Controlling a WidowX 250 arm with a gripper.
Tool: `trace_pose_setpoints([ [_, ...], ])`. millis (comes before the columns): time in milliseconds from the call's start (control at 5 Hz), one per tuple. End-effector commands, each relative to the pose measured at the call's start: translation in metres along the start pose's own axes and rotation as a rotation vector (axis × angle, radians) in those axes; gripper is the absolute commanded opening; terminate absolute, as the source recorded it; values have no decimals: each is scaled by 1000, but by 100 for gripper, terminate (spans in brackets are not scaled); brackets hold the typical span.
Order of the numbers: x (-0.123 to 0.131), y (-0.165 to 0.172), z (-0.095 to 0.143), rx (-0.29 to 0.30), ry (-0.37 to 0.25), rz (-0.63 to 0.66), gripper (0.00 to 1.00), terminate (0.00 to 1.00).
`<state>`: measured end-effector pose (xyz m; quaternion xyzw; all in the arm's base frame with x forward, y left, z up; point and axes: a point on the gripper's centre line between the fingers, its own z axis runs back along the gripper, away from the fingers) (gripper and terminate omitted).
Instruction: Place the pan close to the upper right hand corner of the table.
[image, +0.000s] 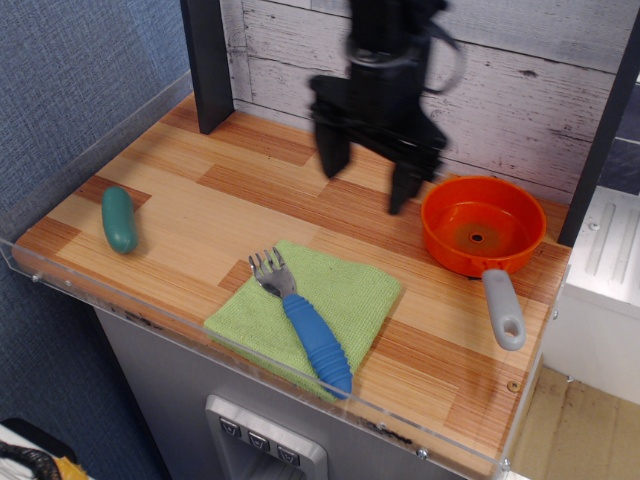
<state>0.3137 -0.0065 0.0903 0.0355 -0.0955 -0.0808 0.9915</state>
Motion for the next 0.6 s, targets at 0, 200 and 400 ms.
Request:
trace_pose_setpoints([
  [0,-65,52,18,60,29,163,100,0],
  [200,-93,78,6,75,78,272,100,0],
  [400,-109,98,-1,51,78,345,100,100],
])
